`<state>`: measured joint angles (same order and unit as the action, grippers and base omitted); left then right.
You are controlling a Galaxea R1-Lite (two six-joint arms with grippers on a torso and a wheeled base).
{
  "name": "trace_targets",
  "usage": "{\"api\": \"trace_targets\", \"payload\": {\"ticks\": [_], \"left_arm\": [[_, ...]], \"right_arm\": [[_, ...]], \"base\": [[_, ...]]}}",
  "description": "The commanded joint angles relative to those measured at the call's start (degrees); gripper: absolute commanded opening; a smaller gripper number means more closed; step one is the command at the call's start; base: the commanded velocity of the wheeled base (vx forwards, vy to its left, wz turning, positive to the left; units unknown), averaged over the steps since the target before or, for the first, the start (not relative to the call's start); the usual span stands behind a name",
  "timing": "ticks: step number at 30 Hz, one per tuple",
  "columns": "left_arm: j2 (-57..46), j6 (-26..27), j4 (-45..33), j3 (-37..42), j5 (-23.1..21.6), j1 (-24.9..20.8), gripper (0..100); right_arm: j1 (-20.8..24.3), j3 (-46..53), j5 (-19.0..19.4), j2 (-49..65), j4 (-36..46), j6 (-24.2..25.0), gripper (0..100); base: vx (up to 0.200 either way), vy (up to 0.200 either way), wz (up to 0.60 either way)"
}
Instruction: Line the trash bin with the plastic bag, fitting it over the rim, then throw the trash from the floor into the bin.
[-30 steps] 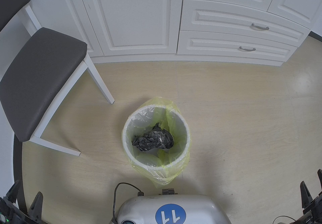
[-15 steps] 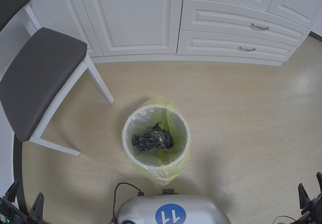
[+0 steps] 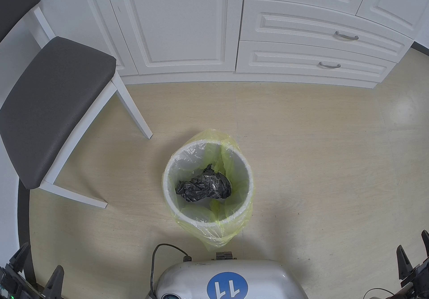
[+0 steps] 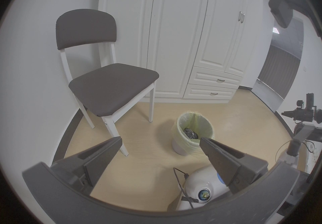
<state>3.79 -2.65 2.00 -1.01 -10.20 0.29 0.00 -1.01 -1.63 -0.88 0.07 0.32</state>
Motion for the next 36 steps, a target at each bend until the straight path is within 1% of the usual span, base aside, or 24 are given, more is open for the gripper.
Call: {"api": "trace_targets", "payload": {"ticks": [1,2,6,9,17,36], "left_arm": [[-3.79,0.54,-1.47,-0.04,0.10,-0.47,100],[-3.79,0.54,-1.47,-0.04,0.10,-0.47,100],[-3.79,0.71,-0.86,0.22,7.39,-0.38,100],[-3.79,1.50,-1.82,0.92,9.76,-0.38,100],[-3.79,2.47,-1.91,1.01,9.32,-0.38,100],[-3.79,2.03,-1.91,1.01,9.59,-0.29,100]], "right_arm": [[0.00,0.92,-0.04,0.88,0.01,0.03,100],[0.00,0.92,-0.04,0.88,0.01,0.03,100],[0.00,0.92,0.05,0.88,0.01,0.03,100],[0.00,0.92,0.05,0.88,-0.07,0.03,100],[0.00,0.92,0.05,0.88,0.01,0.03,100],[0.00,1.01,0.05,0.88,-0.07,0.56,100]], "base": [[0.000,0.000,0.00],[0.000,0.000,0.00],[0.000,0.000,0.00],[0.000,0.000,0.00],[0.000,0.000,0.00],[0.000,0.000,0.00]]}}
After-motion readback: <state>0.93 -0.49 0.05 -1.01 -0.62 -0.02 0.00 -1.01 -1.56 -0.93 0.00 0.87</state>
